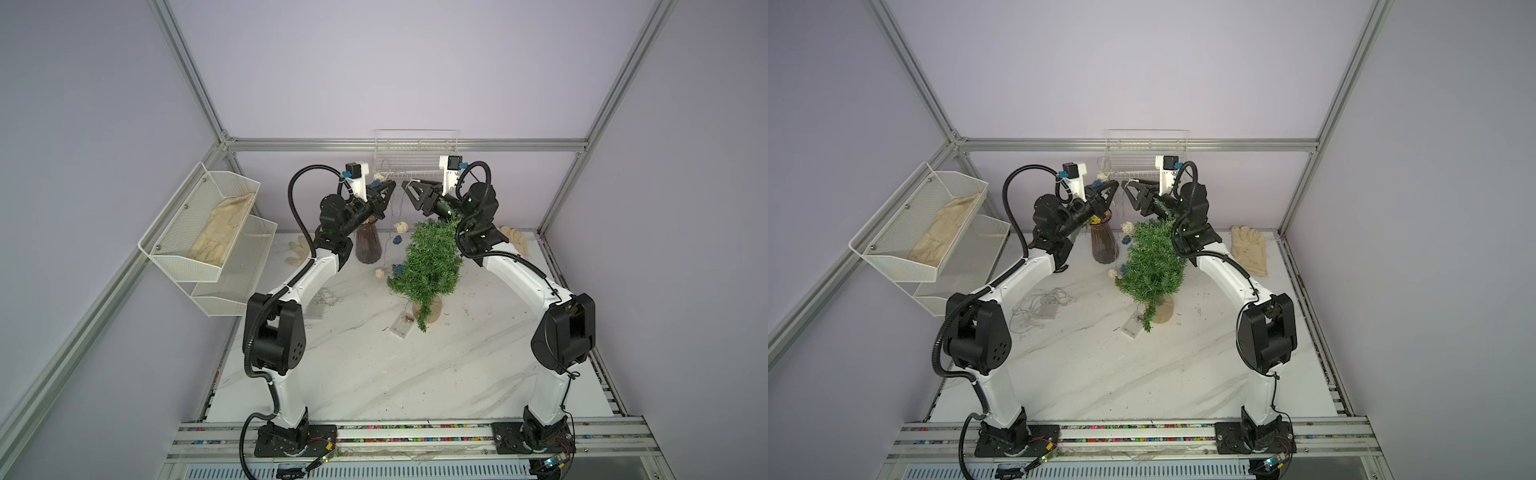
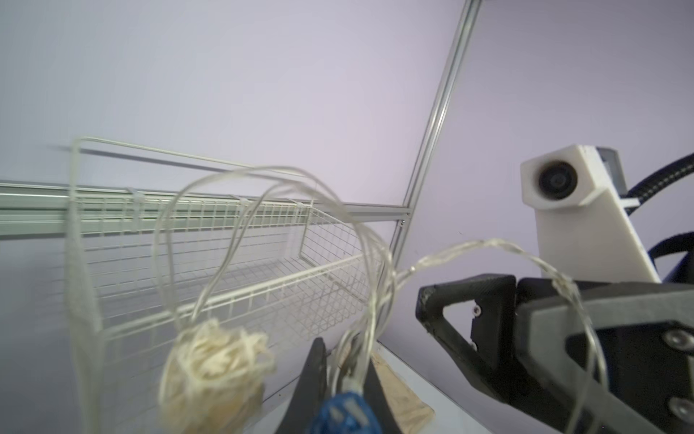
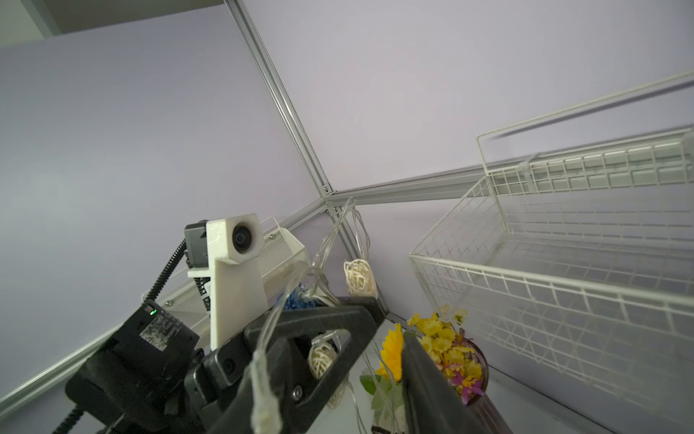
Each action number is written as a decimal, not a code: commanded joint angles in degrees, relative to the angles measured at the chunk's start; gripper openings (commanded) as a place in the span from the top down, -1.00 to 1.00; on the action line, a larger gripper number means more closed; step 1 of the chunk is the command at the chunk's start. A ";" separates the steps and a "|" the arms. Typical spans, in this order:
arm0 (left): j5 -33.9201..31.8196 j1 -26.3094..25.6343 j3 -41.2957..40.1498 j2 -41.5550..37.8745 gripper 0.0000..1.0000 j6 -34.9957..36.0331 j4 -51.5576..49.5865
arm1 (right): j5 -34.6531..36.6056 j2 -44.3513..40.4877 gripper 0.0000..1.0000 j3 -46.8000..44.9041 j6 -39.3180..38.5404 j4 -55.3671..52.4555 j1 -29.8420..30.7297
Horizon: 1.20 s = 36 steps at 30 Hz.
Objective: Remove string lights from the small christmas tree
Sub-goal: Remove the light string from the Christmas tree, then place the light string at the center of the board.
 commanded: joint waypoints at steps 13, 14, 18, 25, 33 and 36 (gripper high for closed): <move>-9.91 5.71 -18.46 -22.79 1.00 6.87 -13.64 | 1.99 -2.99 -0.30 1.02 -0.71 0.14 0.12; -10.72 6.02 -20.36 -24.78 1.00 7.31 -15.13 | 2.02 -3.02 -0.31 1.45 -0.62 0.20 0.13; -15.47 6.39 -25.90 -33.44 1.00 9.62 -23.35 | 1.82 -2.76 -0.32 3.30 -0.19 0.09 0.16; -24.51 6.48 -33.75 -44.75 1.00 9.55 -35.85 | 3.00 -4.25 -0.34 4.42 -0.31 -0.21 0.11; -21.34 6.26 -44.96 -45.00 1.00 -1.62 -37.01 | 12.25 -13.34 -0.37 -3.24 -2.74 -3.78 -0.53; -25.44 5.46 -49.59 -42.81 1.00 -5.18 -35.01 | 15.41 -16.31 -0.39 -5.77 -2.98 -7.22 -1.99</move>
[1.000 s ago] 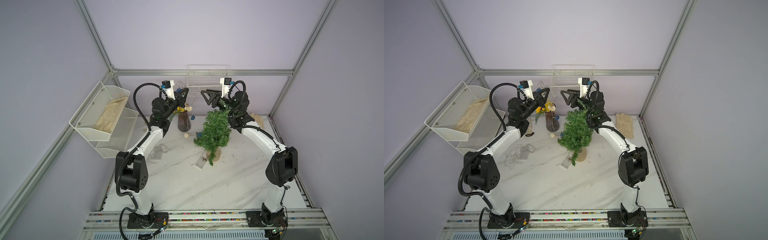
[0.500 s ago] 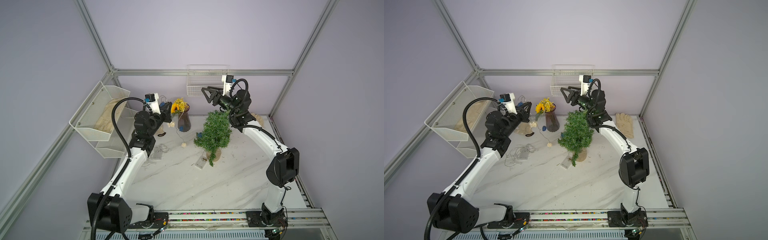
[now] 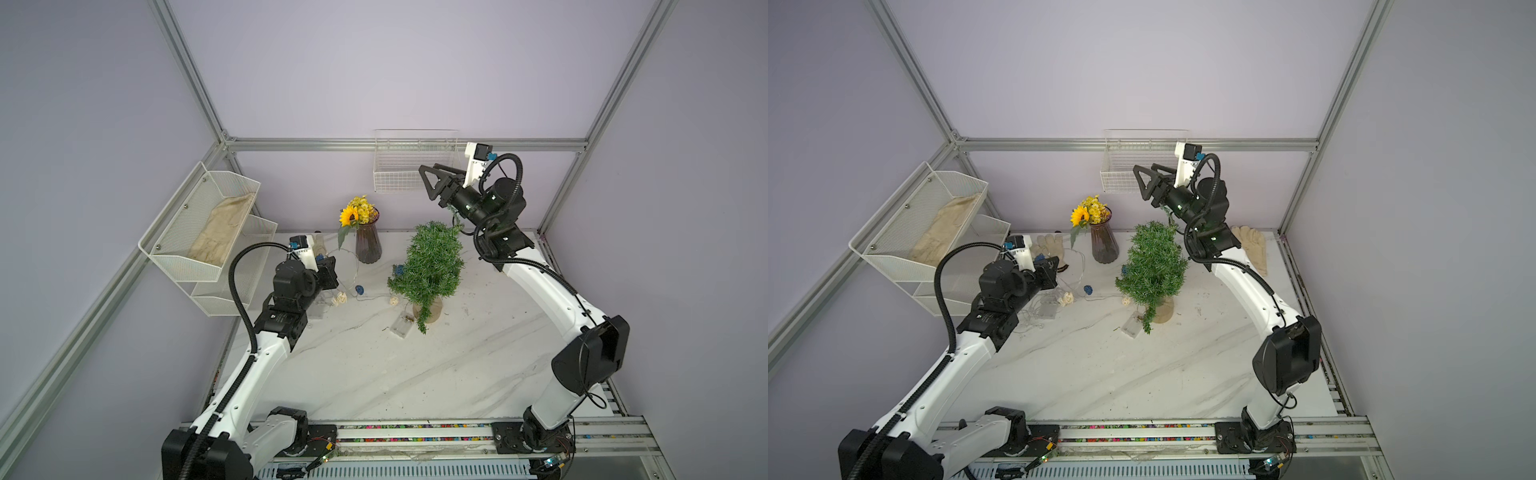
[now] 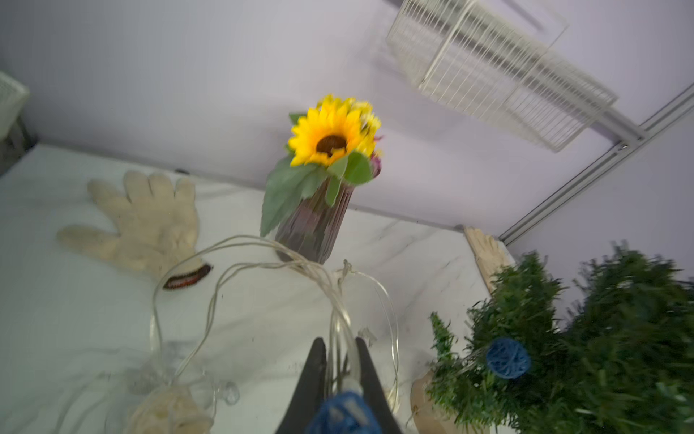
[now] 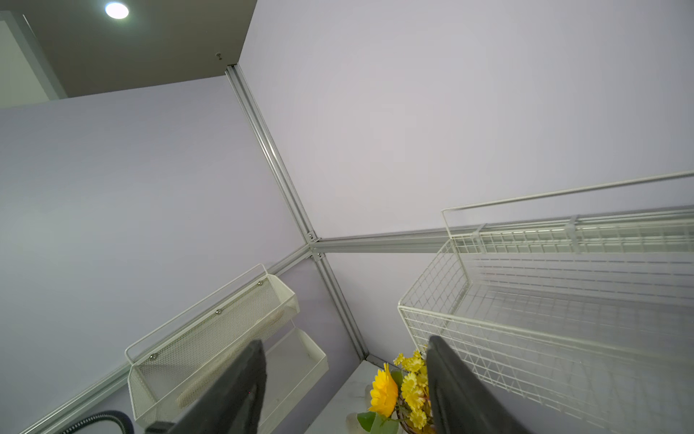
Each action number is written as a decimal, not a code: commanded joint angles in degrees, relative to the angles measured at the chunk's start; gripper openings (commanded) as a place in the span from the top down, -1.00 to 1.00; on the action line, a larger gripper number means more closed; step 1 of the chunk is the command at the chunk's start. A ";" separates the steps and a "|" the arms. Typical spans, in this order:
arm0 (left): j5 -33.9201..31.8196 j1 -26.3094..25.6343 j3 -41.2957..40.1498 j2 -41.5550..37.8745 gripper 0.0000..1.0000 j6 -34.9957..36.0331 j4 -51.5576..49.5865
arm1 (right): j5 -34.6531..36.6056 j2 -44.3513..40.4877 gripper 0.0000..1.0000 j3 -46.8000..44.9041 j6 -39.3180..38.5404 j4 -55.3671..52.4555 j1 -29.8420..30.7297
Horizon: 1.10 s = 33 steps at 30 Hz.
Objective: Remove string lights from the small christmas tree
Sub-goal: Place the light string at the center of the board.
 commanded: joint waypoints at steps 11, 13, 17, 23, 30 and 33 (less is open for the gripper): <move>-12.67 -5.73 -6.76 12.25 -0.29 -5.93 2.26 | 8.12 -12.40 -0.41 -17.33 7.25 -6.95 -12.05; -15.35 -6.46 -6.29 11.46 -0.45 -3.96 0.79 | 8.26 -12.87 -0.41 -19.28 7.90 -8.18 -12.92; -16.72 -6.56 -6.46 7.25 -0.48 -0.80 -0.93 | 8.27 -13.31 -0.41 -24.06 10.88 -11.34 -14.75; 3.07 -8.73 -8.56 6.31 -0.16 2.61 7.95 | 5.27 -11.76 -0.44 -31.23 13.03 -11.81 -15.28; 6.93 -20.09 -11.99 23.51 -0.24 -10.34 36.34 | 3.65 -10.42 -0.45 -35.67 13.82 -9.62 -15.27; 5.10 -21.04 -13.12 32.16 -0.18 -18.51 50.98 | 2.57 -9.55 -0.45 -35.82 14.26 -9.88 -15.34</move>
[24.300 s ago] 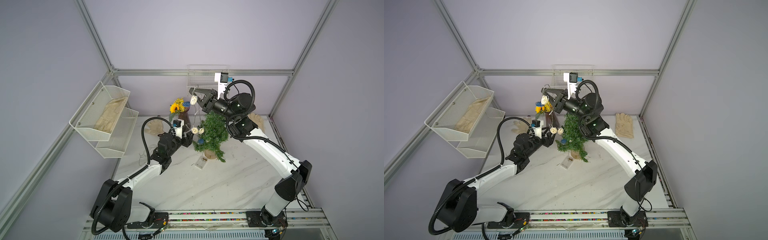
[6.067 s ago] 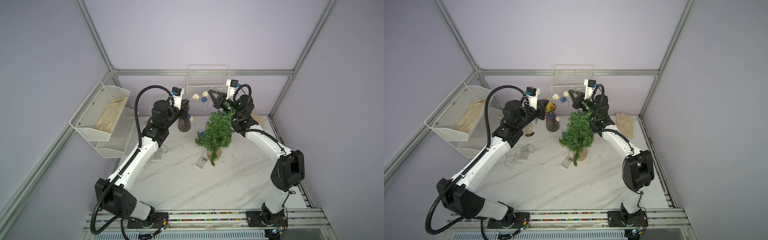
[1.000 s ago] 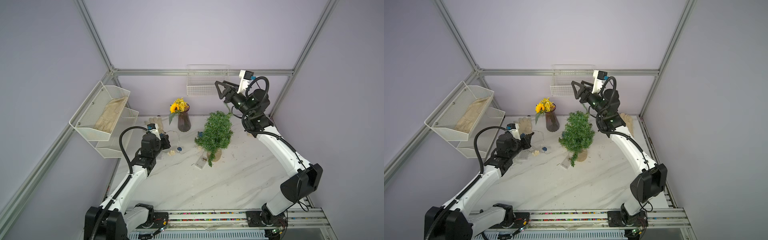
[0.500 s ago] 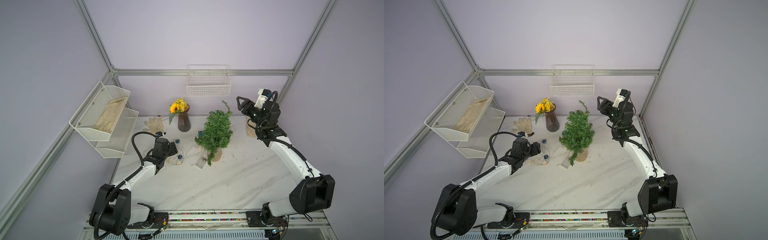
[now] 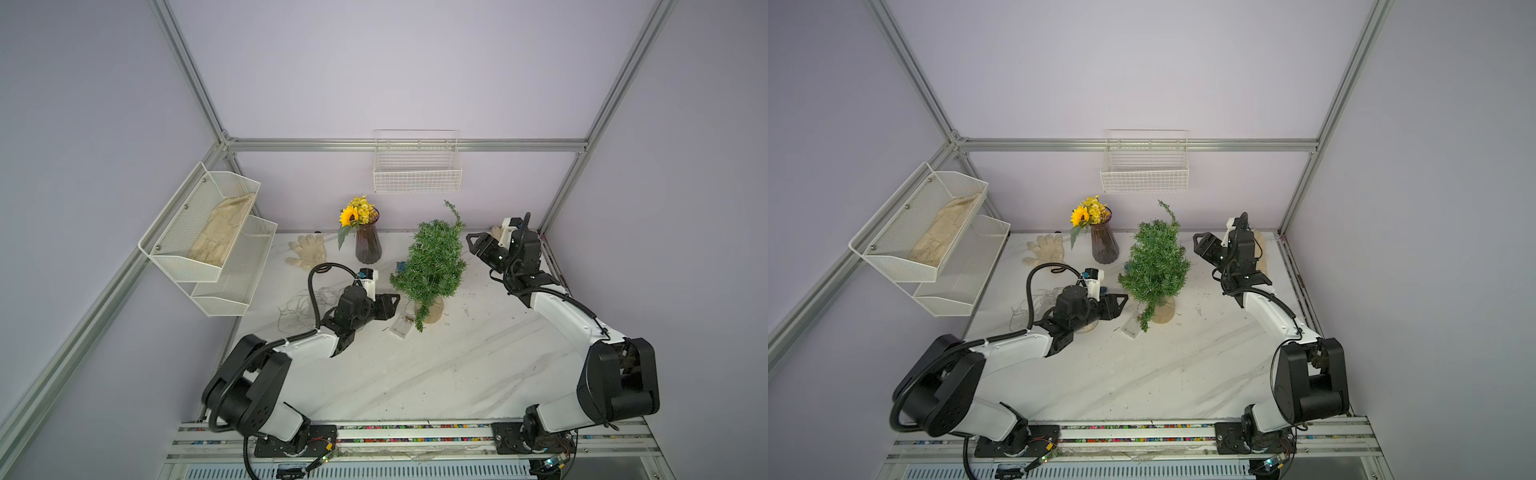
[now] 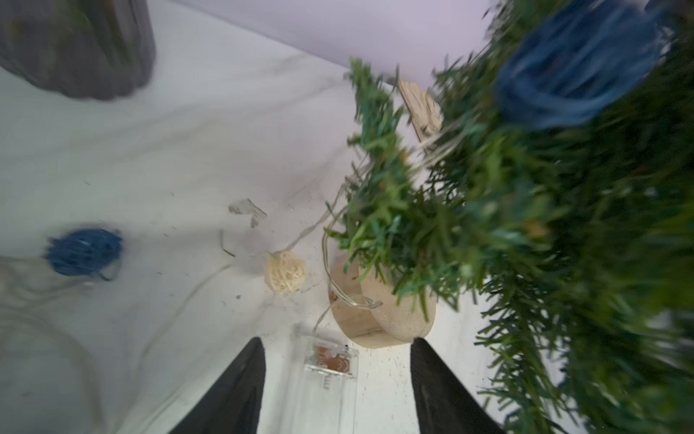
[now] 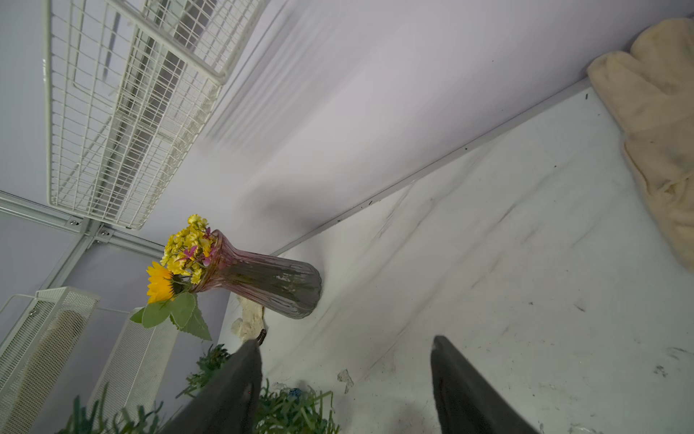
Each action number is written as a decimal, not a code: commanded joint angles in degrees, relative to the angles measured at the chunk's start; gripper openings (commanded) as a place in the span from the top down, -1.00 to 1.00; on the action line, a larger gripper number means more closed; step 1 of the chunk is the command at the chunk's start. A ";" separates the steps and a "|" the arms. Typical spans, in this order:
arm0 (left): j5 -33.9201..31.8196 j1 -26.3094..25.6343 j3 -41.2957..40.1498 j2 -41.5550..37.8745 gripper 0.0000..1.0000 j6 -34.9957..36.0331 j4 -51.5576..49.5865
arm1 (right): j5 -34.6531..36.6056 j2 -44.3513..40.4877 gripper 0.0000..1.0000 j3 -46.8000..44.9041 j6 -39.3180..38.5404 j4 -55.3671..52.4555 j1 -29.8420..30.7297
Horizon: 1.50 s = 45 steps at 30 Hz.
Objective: Remove string lights from the small christmas tree
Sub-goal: Place the light string at the center of the board.
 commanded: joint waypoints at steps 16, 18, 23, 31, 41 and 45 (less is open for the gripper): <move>-4.43 -1.45 -5.73 18.12 -0.08 -15.49 44.14 | -2.94 0.50 -0.45 -1.50 -0.01 1.57 -0.35; -4.27 -1.45 -6.95 18.01 -0.02 -15.59 44.24 | -3.24 0.77 -0.45 -1.12 0.03 1.58 -0.35; -5.25 -1.45 -10.34 15.10 0.02 -14.05 44.09 | -3.60 0.70 -0.45 -0.45 -0.30 1.49 -0.44; -2.46 -1.80 -7.07 14.95 -0.14 -13.79 44.42 | -4.55 0.95 -0.45 0.34 -0.44 1.67 -0.55; -2.63 -1.89 -3.10 17.17 -0.15 -13.87 44.60 | -4.95 0.20 -0.45 -2.94 -0.13 -0.85 -0.60; -3.52 -1.88 -2.57 17.55 -0.11 -13.39 44.43 | -6.33 2.13 -0.38 -8.08 0.23 -1.14 -0.60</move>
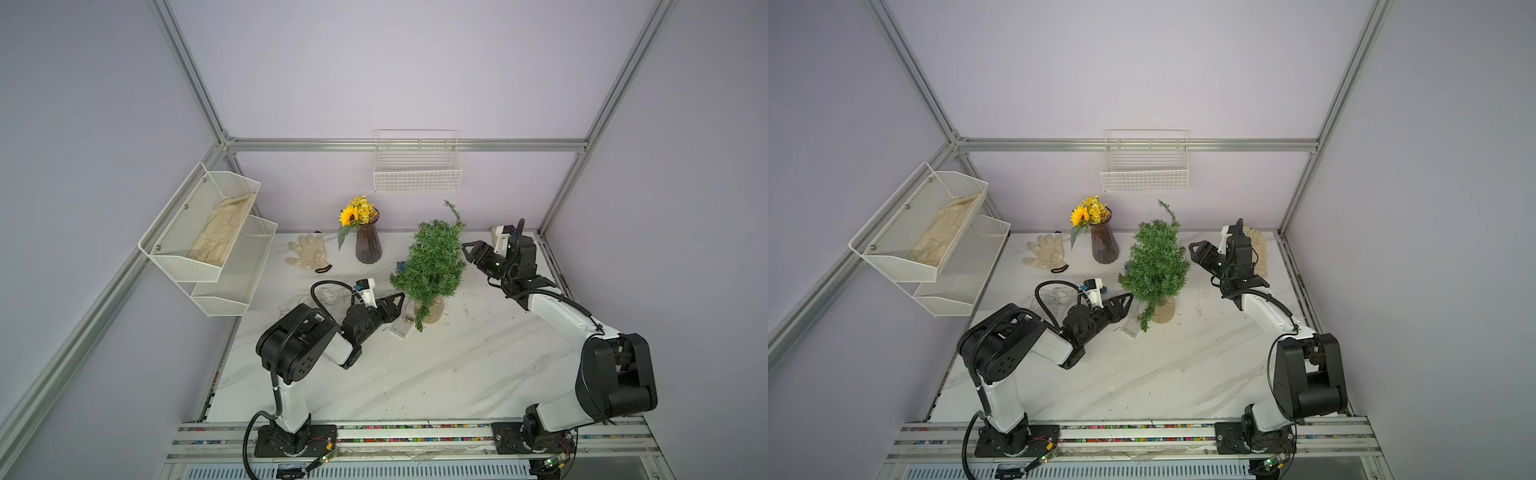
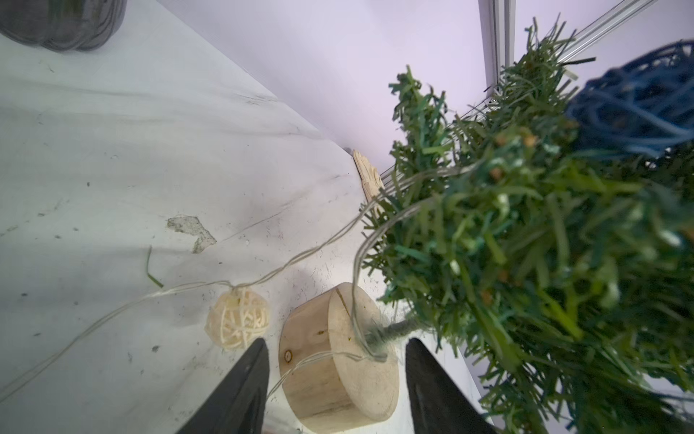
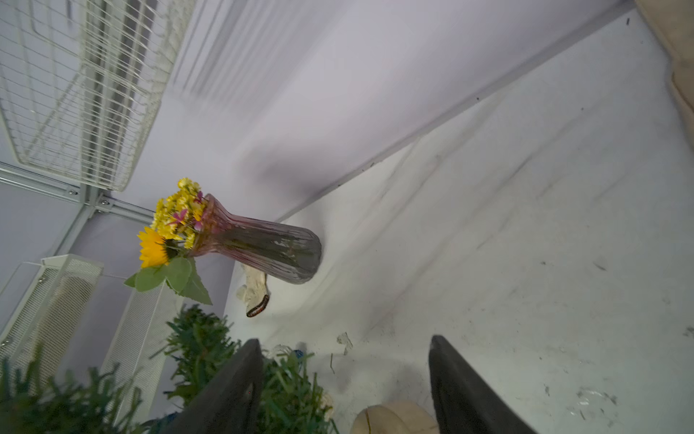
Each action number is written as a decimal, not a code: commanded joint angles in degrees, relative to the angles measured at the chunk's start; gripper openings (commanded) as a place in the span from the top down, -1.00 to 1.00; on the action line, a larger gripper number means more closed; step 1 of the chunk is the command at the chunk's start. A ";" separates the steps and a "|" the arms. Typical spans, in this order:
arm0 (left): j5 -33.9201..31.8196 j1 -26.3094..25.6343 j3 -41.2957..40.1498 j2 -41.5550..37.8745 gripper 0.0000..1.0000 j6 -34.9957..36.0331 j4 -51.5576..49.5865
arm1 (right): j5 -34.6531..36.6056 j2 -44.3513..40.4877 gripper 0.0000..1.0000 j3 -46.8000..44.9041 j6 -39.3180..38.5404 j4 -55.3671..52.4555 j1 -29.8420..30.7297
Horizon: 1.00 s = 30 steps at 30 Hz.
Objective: Remove string lights from the small christmas tree
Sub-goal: Place the light string at the center of the board.
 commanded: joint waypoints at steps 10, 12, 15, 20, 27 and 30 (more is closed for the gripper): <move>-2.00 -0.20 5.29 1.18 0.22 2.04 2.55 | -12.16 12.70 -0.24 -10.44 5.56 10.22 5.65; -1.87 -0.20 5.63 1.13 0.22 1.96 2.37 | -12.02 13.31 -0.23 -10.90 5.84 10.90 6.26; -1.48 -0.20 6.04 1.09 0.19 1.67 1.94 | -12.21 14.00 -0.21 -11.24 5.88 11.33 6.91; -1.80 -0.18 6.08 1.41 0.23 1.78 1.93 | -11.44 14.73 -0.17 -11.79 6.29 12.20 8.54; -2.82 -0.11 5.02 0.60 0.86 2.81 1.69 | -6.16 16.18 -0.03 -12.03 4.43 8.87 8.78; -3.09 0.28 4.30 -0.65 0.97 3.17 0.73 | -4.35 16.66 0.01 -11.83 3.55 7.49 8.87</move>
